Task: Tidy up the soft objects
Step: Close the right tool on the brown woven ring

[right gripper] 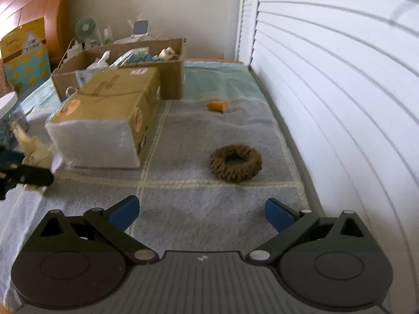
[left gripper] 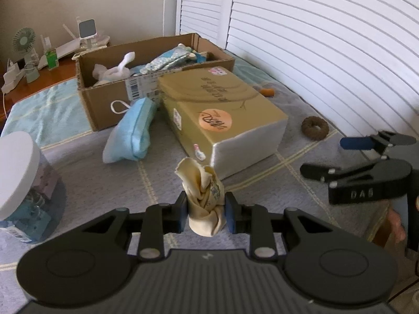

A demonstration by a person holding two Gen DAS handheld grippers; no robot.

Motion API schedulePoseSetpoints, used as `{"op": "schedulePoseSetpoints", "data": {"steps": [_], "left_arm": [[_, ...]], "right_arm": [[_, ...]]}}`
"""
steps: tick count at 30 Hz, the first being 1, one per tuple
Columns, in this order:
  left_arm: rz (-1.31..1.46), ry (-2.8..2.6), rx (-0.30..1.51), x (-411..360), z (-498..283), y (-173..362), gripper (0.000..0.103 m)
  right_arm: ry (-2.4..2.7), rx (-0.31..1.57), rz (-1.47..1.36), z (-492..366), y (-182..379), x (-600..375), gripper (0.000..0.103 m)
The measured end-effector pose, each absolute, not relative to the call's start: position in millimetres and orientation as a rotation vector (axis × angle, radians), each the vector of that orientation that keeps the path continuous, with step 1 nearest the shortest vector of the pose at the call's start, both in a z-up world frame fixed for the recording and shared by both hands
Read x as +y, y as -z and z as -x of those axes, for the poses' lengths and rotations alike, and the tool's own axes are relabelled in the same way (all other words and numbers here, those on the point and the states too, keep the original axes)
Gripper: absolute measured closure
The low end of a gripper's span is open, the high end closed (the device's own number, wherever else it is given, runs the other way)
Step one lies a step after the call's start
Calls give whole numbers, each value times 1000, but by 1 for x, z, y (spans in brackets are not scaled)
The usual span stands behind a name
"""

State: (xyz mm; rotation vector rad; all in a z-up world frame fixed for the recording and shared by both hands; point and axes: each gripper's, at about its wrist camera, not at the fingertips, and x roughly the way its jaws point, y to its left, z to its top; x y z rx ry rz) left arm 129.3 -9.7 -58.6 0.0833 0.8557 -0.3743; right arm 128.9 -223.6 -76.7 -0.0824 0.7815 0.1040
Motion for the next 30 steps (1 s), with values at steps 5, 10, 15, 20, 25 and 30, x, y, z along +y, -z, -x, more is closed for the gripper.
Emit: {"op": "schedulePoseSetpoints", "data": {"steps": [5, 10, 15, 20, 25, 30], "left_arm": [[-71, 373, 850, -4, -130, 59, 76], [-67, 375, 847, -1, -130, 59, 76], [-65, 374, 854, 0, -132, 62, 76], [-67, 379, 859, -1, -133, 63, 76], [-69, 381, 868, -1, -134, 64, 76], [-67, 381, 874, 0, -135, 67, 75]], "right_arm": [[-52, 763, 94, -140, 72, -227, 10], [-4, 764, 95, -153, 72, -234, 21], [5, 772, 85, -164, 74, -237, 32], [-13, 778, 84, -167, 72, -234, 49], [-7, 781, 88, -166, 72, -233, 52], [-8, 788, 88, -165, 71, -233, 53]]}}
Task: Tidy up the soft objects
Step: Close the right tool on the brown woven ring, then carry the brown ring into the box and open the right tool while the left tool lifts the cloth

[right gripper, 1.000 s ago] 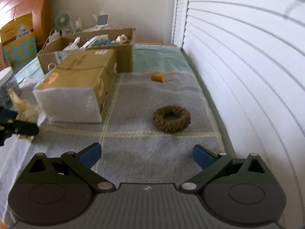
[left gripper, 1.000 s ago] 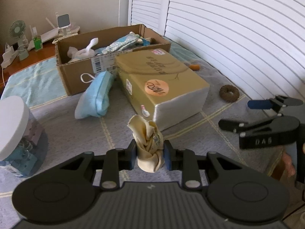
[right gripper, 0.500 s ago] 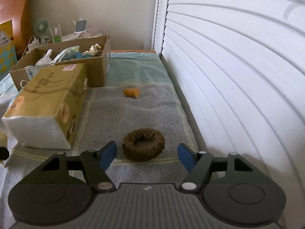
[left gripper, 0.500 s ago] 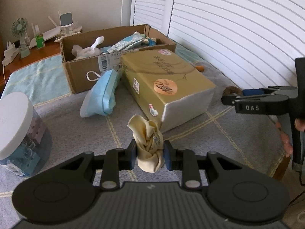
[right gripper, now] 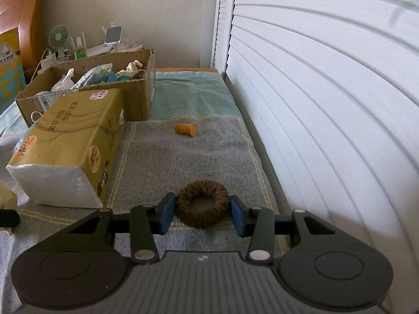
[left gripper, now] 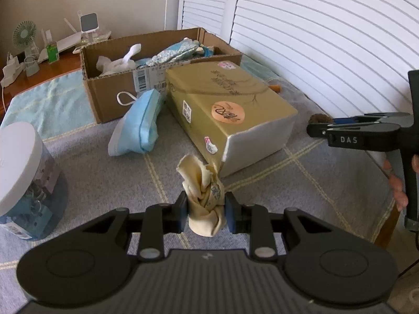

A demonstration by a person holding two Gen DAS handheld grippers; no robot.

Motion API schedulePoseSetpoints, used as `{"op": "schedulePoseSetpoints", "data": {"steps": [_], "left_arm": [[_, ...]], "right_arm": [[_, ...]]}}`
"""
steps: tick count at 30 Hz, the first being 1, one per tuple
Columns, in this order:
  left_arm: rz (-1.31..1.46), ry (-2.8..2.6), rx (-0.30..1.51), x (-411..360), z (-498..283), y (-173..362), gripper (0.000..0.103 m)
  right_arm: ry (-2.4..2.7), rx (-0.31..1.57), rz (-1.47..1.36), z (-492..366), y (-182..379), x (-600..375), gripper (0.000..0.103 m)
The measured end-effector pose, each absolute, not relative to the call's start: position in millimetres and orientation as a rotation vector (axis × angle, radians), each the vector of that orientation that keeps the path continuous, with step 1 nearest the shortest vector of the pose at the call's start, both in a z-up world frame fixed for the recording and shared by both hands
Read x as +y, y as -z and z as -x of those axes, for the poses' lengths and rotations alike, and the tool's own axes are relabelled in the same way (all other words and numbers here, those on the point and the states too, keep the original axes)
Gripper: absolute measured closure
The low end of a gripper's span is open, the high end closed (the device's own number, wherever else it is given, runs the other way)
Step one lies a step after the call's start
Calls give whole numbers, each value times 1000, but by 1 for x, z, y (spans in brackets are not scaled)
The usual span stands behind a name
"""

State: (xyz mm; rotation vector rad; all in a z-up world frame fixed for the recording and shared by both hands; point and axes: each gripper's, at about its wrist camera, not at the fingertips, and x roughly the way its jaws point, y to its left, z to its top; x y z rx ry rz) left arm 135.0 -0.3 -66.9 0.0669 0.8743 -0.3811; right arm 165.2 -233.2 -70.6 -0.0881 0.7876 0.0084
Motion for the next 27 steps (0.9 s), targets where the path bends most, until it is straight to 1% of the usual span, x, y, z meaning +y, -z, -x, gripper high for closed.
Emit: {"op": "schedulePoseSetpoints", "data": {"steps": [5, 9, 10, 24, 26, 27], "left_arm": [[-73, 363, 867, -2, -134, 69, 73], [-94, 337, 849, -1, -130, 67, 58], [-102, 332, 843, -1, -128, 67, 57], [-99, 323, 845, -5, -133, 73, 58], [-105, 327, 847, -5, -133, 73, 59], [-106, 335, 849, -5, -134, 73, 63]], "right_arm": [[-12, 788, 97, -163, 71, -231, 53], [-20, 788, 95, -163, 70, -231, 53], [-22, 788, 96, -162, 70, -231, 53], [-17, 788, 97, -162, 69, -230, 53], [-21, 791, 96, -162, 68, -230, 54], [-23, 791, 95, -162, 67, -230, 54]]}}
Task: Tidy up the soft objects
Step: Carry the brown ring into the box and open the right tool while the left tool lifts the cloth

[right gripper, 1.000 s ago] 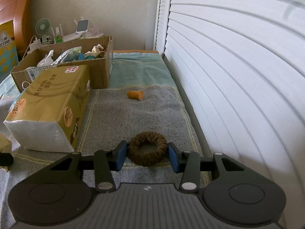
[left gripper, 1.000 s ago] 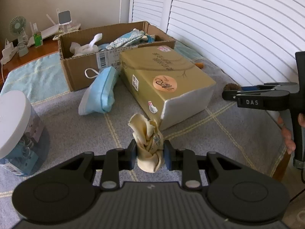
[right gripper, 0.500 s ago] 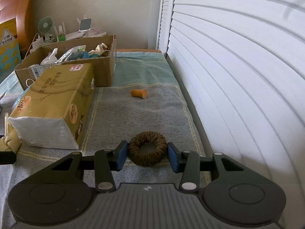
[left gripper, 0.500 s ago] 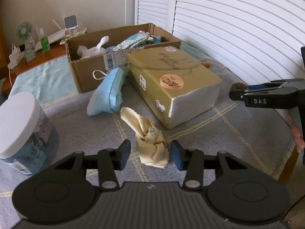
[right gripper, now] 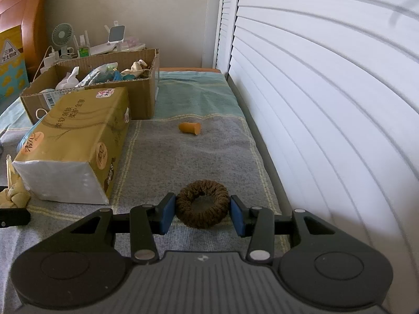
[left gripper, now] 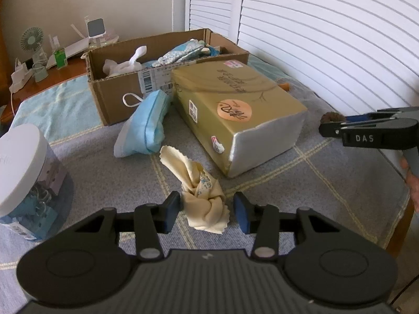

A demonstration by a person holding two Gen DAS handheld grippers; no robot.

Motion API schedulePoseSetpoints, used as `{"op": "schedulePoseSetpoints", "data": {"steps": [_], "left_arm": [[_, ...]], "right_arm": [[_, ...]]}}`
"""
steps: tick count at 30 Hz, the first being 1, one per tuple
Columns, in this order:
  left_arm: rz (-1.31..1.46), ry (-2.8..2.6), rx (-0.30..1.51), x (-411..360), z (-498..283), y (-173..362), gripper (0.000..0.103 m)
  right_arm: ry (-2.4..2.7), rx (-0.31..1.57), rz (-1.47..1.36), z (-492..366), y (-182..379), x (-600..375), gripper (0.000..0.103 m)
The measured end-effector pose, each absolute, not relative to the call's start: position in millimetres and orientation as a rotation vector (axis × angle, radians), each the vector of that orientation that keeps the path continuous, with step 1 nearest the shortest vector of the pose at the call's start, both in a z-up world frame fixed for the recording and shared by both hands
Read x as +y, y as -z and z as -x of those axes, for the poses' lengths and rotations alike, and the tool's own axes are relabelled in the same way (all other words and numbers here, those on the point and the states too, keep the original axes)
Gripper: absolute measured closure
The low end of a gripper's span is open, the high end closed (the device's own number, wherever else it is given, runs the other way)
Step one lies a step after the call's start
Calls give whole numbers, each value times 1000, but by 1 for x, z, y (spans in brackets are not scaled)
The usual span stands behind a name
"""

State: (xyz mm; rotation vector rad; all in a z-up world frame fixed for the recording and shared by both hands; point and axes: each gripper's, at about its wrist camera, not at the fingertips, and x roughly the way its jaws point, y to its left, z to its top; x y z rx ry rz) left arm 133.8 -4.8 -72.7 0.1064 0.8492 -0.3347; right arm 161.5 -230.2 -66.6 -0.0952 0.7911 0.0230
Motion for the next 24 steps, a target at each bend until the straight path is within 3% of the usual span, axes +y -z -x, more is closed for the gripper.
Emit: {"op": "schedulePoseSetpoints", "data": {"steps": [4, 24], "left_arm": [[-99, 368, 867, 0, -136, 70, 75], [-99, 475, 832, 41, -102, 32, 77]], "right_arm": [[-36, 787, 97, -157, 61, -229, 54], [-213, 725, 156, -140, -1, -192, 54]]}}
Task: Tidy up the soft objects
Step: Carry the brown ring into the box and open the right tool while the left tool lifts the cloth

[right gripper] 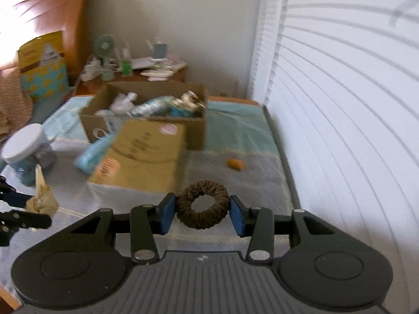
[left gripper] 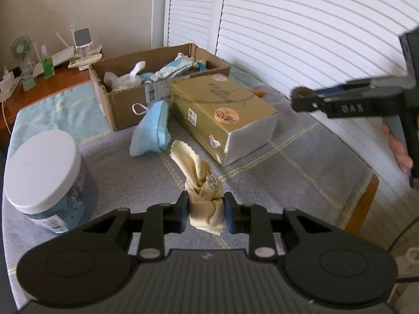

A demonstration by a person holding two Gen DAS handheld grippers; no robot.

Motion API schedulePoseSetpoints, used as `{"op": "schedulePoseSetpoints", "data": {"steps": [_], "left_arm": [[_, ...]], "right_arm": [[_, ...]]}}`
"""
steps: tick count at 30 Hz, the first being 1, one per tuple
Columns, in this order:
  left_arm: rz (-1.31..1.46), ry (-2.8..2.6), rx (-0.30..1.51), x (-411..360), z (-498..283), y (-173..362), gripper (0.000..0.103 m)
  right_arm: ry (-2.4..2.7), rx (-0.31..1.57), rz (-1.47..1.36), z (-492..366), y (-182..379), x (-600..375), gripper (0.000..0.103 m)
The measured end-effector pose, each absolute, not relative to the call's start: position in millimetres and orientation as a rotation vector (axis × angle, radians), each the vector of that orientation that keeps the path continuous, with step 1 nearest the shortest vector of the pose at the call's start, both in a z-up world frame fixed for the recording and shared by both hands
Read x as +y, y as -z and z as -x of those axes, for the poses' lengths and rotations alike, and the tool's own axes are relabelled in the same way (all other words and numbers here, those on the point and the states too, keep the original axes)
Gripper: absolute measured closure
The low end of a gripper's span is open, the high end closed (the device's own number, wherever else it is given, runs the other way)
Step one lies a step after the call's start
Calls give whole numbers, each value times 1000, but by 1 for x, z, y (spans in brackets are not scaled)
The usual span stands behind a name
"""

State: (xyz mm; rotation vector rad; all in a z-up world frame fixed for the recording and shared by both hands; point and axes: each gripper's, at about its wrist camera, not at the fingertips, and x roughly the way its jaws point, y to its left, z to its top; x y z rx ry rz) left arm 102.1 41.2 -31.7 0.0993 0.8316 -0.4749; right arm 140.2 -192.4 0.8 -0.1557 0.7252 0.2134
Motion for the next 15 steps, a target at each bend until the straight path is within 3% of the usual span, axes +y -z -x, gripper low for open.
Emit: {"op": "schedulePoseSetpoints", "data": {"steps": [15], "left_arm": [[-81, 474, 776, 68, -112, 17, 77]], "right_arm": [[-374, 662, 282, -249, -41, -120, 54]]}}
